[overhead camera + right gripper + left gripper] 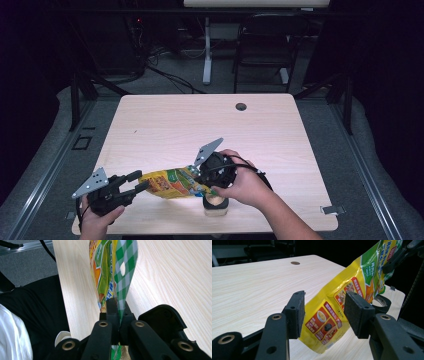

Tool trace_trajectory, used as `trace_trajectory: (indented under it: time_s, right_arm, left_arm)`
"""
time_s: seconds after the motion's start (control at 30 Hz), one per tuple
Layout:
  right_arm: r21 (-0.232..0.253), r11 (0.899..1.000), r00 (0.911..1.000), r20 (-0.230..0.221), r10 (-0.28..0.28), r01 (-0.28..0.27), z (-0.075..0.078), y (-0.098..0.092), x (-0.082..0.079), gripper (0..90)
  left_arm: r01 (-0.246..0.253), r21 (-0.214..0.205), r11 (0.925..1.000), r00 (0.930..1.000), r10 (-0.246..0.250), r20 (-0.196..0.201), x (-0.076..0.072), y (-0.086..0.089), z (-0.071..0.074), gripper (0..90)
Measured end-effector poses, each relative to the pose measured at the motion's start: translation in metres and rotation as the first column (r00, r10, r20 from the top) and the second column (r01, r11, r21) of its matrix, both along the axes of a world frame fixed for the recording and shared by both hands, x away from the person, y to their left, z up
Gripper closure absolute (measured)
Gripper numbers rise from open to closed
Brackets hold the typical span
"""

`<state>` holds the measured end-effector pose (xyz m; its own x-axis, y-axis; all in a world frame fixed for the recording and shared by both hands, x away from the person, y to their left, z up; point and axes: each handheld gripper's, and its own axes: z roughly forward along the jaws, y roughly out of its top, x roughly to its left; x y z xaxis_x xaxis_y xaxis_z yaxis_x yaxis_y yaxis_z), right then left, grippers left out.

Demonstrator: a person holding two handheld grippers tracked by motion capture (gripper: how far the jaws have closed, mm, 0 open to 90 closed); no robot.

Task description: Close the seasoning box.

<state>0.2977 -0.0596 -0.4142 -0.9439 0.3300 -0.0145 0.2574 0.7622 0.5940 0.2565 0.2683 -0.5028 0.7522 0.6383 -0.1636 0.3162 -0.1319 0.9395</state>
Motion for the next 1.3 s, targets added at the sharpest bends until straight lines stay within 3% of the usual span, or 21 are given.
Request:
trace_trajectory:
  time_s: [0.23,0.63,0.73,0.93,0.97,1.0,1.1,1.13,1.3]
  right_arm:
    - [-0.004,1.000,1.0000,0.005,0.005,-0.005,0.003,0.002,0.001,90.0]
    - [-0.002,1.000,0.9998,0.014,0.015,-0.015,0.009,0.011,-0.001,90.0]
    - [-0.009,1.000,0.9996,0.019,0.022,-0.022,0.011,0.012,-0.001,90.0]
    - [-0.016,1.000,0.9994,0.026,0.024,-0.024,0.015,0.013,-0.002,90.0]
    - [-0.011,1.000,0.9994,0.025,0.023,-0.023,0.015,0.014,-0.003,90.0]
    - [-0.002,1.000,0.9994,0.026,0.021,-0.021,0.015,0.014,-0.003,90.0]
    - [-0.020,0.999,0.9990,0.033,0.030,-0.029,0.016,0.016,-0.003,90.0]
    - [-0.018,0.999,0.9990,0.032,0.031,-0.030,0.016,0.017,-0.003,90.0]
    - [-0.013,0.999,0.9989,0.034,0.032,-0.031,0.017,0.019,-0.002,90.0]
  left_arm:
    - [0.022,0.002,0.9998,0.9997,-0.022,-0.012,0.001,-0.001,-0.002,51.6]
    - [0.018,0.016,0.9997,0.9998,-0.018,-0.011,0.003,-0.004,-0.004,50.9]
    - [-0.001,0.014,0.9999,1.0000,0.001,-0.005,0.006,-0.005,-0.003,50.7]
    - [0.024,0.035,0.9991,0.9996,-0.023,-0.014,0.009,-0.012,-0.006,50.0]
    - [0.044,0.038,0.9983,0.9988,-0.043,-0.022,0.010,-0.012,-0.006,50.5]
    - [0.033,0.043,0.9985,0.9993,-0.033,-0.018,0.009,-0.013,-0.007,51.9]
    - [0.062,0.052,0.9968,0.9977,-0.060,-0.032,0.009,-0.012,-0.008,54.5]
    - [0.041,0.050,0.9979,0.9988,-0.040,-0.028,0.008,-0.013,-0.009,54.6]
    - [0.042,0.052,0.9978,0.9984,-0.040,-0.040,0.007,-0.014,-0.013,54.5]
